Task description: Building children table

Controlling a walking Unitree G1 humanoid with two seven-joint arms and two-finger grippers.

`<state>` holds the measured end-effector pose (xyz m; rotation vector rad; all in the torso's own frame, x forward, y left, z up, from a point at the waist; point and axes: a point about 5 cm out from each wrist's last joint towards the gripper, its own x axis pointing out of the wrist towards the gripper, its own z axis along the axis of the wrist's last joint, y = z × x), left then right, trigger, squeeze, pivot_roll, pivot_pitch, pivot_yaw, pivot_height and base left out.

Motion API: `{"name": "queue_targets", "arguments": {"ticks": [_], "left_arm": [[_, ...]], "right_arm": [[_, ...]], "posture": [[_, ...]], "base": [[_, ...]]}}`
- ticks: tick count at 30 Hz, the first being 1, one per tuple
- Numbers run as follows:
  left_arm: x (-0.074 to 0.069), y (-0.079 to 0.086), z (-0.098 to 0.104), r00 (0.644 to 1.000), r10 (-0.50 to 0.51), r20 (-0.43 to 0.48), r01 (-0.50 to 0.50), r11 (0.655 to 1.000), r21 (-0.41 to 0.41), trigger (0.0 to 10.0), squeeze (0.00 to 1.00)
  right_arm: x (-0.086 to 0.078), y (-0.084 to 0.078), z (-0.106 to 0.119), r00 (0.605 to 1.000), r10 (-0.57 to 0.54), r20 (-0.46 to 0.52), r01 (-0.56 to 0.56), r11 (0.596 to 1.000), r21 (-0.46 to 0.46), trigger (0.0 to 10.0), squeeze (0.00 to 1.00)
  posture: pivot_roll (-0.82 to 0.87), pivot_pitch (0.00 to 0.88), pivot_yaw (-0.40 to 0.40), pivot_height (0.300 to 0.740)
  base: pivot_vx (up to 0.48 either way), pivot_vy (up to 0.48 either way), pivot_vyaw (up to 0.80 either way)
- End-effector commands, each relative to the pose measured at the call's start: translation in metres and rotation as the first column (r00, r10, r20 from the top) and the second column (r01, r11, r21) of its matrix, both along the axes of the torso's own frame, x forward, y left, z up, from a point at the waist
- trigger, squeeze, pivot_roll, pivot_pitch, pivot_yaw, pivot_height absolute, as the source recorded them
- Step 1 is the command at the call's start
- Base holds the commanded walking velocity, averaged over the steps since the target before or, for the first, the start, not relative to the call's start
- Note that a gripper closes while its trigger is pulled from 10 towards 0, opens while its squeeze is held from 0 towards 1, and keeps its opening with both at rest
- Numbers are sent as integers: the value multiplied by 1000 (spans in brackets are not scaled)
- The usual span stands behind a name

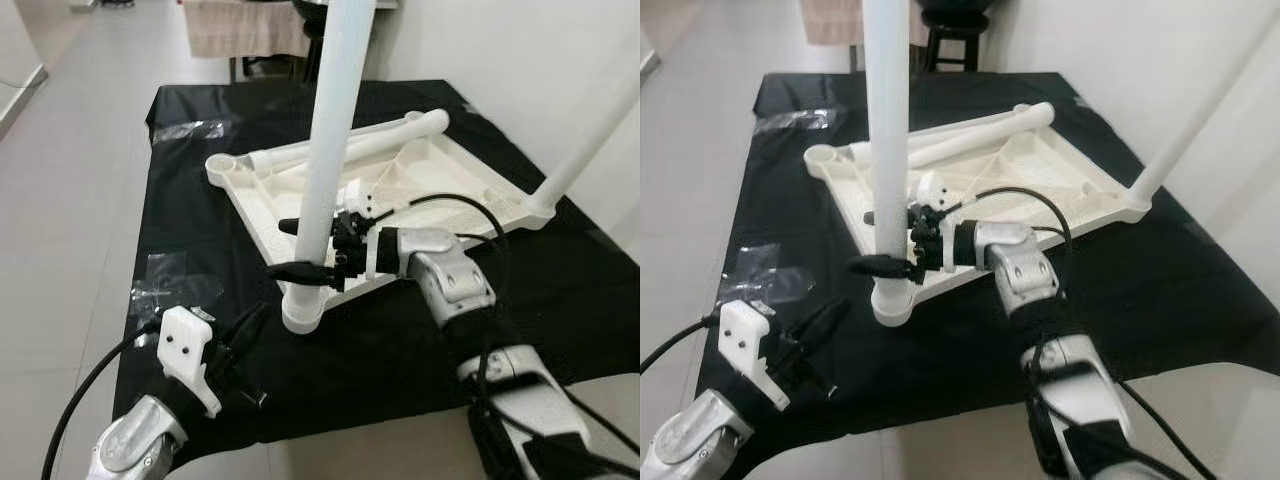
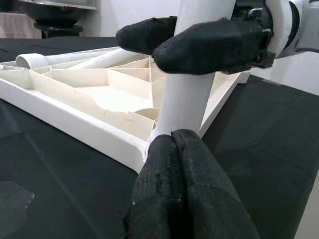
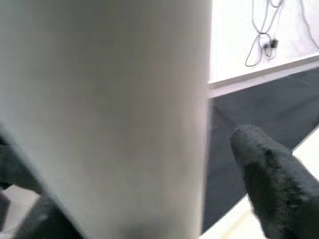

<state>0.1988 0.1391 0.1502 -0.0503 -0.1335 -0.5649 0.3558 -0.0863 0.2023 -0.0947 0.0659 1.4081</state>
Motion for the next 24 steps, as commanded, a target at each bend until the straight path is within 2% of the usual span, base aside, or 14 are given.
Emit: {"name": "queue_targets", "arguments": {"ticks": [1, 2, 10, 11, 14, 15, 16, 17, 18, 20, 21, 22, 23, 24], "left_arm": [[-1, -2, -3, 1000, -4, -14, 4, 1000, 3, 10000, 0], [-1, -2, -3, 1000, -5, -15, 5, 1000, 2, 10000, 0], [-2, -3, -2, 1000, -8, -16, 8, 1000, 1, 10000, 0], [-2, -3, -1, 1000, -8, -15, 8, 1000, 0, 10000, 0], [-2, -3, -1, 1000, -8, -15, 8, 1000, 0, 10000, 0], [-3, -2, -1, 1000, -7, -14, 7, 1000, -1, 10000, 0], [-4, -1, 1, 1000, -7, -13, 7, 1000, -2, 10000, 0], [-4, -1, 1, 1000, -7, -13, 7, 1000, -2, 10000, 0], [-5, 1, 2, 1000, -6, -13, 6, 1000, -2, 10000, 0], [-5, 1, 2, 1000, -6, -13, 6, 1000, -2, 10000, 0], [-6, 3, 3, 1000, -7, -13, 7, 1000, -2, 10000, 0], [-6, 3, 3, 1000, -7, -13, 7, 1000, -2, 10000, 0], [-6, 4, 3, 1000, -8, -15, 8, 1000, 0, 10000, 0], [-6, 5, 3, 1000, -11, -17, 11, 1000, 1, 10000, 0]], "right_arm": [[2, -5, -2, 1000, -12, -19, 12, 1000, 11, 2667, 0], [3, -6, -4, 999, -16, -34, 17, 1000, 15, 0, 0], [0, -17, -11, 999, -31, -23, 32, 999, 23, 0, 0], [-2, -24, -13, 997, -74, -3, 74, 997, 22, 0, 0], [-2, -24, -13, 997, -74, -3, 74, 997, 22, 0, 0], [-3, -30, -15, 994, -108, 11, 108, 994, 24, 0, 0], [-9, -29, -32, 946, -325, 4, 325, 946, 7, 0, 0], [-9, -29, -32, 946, -325, 4, 325, 946, 7, 0, 0], [-22, -22, -51, 797, -602, -48, 603, 797, 8, 0, 0], [-22, -22, -51, 797, -602, -48, 603, 797, 8, 0, 0], [-42, -11, -61, 716, -697, -34, 697, 717, -13, 0, 0], [-42, -11, -61, 716, -697, -34, 697, 717, -13, 0, 0], [-55, -3, -66, 662, -747, -52, 747, 664, -22, 0, 0], [-59, 4, -68, 681, -731, -48, 731, 682, -25, 0, 0]], "posture": [[131, 78, -93, 740], [131, 79, -93, 740], [125, 88, -92, 740], [121, 98, -92, 740], [121, 98, -92, 740], [117, 102, -92, 740], [108, 119, -87, 740], [108, 119, -87, 740], [93, 136, -74, 740], [93, 136, -74, 740], [96, 139, -70, 740], [96, 139, -70, 740], [97, 132, -61, 740], [106, 135, -68, 740]], "base": [[0, 0, 0], [0, 0, 0], [0, 0, 0], [0, 0, 0], [0, 0, 0], [0, 0, 0], [0, 0, 0], [0, 0, 0], [0, 0, 0], [0, 0, 0], [0, 0, 0], [0, 0, 0], [0, 0, 0], [0, 0, 0]]}}
